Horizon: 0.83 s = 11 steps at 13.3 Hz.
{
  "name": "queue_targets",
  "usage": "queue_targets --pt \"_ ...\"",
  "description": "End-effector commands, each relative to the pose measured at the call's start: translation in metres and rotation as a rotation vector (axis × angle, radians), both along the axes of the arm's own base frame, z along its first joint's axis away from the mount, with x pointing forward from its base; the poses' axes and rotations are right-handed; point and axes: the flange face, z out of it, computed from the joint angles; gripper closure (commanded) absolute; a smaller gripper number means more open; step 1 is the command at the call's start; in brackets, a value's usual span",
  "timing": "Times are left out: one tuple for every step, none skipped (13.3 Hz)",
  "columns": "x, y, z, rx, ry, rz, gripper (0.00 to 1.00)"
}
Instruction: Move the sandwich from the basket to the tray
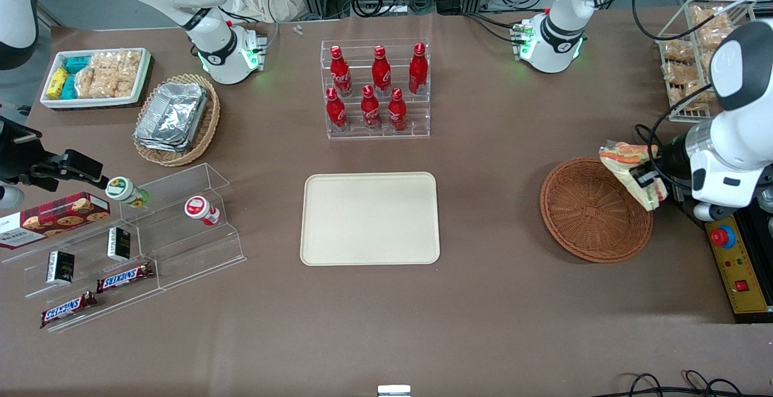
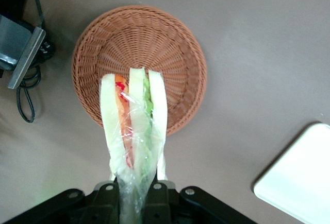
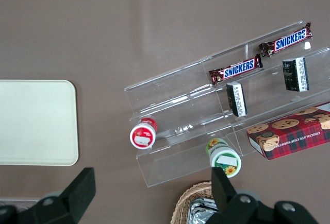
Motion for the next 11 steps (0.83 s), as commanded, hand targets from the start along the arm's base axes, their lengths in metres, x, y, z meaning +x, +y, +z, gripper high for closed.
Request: queue_targets --pt "-0.006 -0.039 0.01 -0.012 0.024 -0.069 0.98" --pt "-0.01 -0.074 0.008 -0.017 0.029 -0.109 0.96" --pt "-0.015 -0.108 0.002 -0.017 0.035 -0.143 0.96" --pt "-0.018 -0.137 -0.01 -0.014 0.057 -0.134 0.96" --pt "-0.02 -0.169 -0.014 -0.024 0.054 -0.15 0.96" --pt "-0.013 -0.183 -0.02 -0.048 0.041 -0.152 0.96" --pt "-0.016 -0.21 -0.027 -0.066 0.023 -0.189 0.96" --pt "-0.02 -0.231 -0.032 -0.073 -0.002 -0.221 0.96" --pt "-0.027 -0.258 -0.037 -0.075 -0.025 -0.264 0.96" --pt "-0.03 -0.279 -0.048 -0.08 -0.04 -0.301 0.96" --pt "-0.03 -0.291 -0.057 -0.084 -0.062 -0.316 0.95"
